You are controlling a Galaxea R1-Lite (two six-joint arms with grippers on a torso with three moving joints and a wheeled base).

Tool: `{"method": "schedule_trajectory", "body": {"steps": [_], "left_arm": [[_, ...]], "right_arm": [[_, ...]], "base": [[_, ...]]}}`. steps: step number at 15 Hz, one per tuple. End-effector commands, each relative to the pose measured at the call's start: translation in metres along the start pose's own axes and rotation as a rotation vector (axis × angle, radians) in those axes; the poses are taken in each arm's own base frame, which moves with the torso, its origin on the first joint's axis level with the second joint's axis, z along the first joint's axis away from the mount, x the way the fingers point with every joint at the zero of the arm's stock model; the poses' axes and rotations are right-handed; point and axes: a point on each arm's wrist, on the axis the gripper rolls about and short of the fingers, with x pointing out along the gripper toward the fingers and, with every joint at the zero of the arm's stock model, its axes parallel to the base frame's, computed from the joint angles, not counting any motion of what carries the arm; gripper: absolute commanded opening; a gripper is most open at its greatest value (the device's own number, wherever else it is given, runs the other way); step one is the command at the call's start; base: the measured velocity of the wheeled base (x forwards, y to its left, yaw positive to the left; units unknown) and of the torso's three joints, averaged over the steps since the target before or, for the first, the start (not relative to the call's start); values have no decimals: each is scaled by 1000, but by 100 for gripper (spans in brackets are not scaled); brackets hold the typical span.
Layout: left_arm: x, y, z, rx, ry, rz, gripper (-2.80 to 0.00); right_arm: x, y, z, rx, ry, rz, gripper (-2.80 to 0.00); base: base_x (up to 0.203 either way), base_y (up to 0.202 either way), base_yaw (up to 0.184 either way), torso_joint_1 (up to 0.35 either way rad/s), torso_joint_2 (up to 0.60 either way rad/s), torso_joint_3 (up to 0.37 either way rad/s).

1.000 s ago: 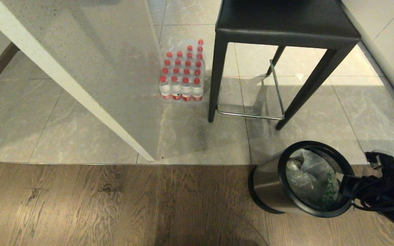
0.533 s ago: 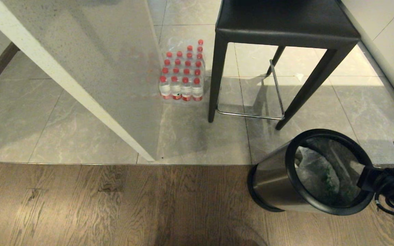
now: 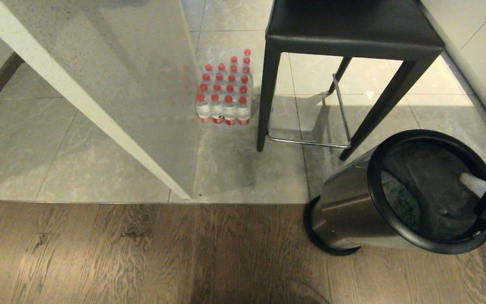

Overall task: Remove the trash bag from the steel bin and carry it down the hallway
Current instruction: Place the outer trash can on the ground

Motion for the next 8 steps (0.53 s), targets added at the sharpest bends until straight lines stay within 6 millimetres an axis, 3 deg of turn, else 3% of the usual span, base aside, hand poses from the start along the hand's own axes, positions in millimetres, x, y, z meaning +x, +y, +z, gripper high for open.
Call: {"method": "schedule_trajectory", "body": {"steps": [1, 6, 8], "left_arm": [[0, 0, 0, 0, 0, -1, -280], [0, 0, 0, 0, 0, -1, -280], [0, 0, 0, 0, 0, -1, -280]], "right_arm": [[-20, 3, 18, 7, -7, 12, -280], [-60, 10, 47, 77, 6, 58, -280], [-78, 11, 48, 89, 58, 52, -280]], "base": [[0, 0, 0, 0, 0, 0], [0, 0, 0, 0, 0, 0], [0, 0, 0, 0, 0, 0]]}}
